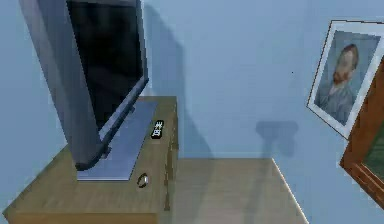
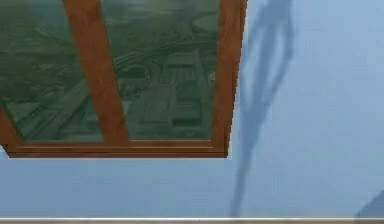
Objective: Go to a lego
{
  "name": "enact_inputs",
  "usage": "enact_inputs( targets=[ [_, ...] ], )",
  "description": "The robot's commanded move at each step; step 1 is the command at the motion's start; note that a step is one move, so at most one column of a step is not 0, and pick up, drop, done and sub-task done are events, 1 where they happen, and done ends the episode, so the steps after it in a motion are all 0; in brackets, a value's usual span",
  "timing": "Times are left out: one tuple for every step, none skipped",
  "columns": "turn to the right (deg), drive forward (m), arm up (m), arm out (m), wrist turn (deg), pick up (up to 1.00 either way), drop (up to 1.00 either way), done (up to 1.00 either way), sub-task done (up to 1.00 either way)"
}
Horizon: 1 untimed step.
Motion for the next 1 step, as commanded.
enact_inputs(
  targets=[
    [-45.0,0.00,0.00,0.00,0.0,0.00,0.00,0.00,0.00]
  ],
)
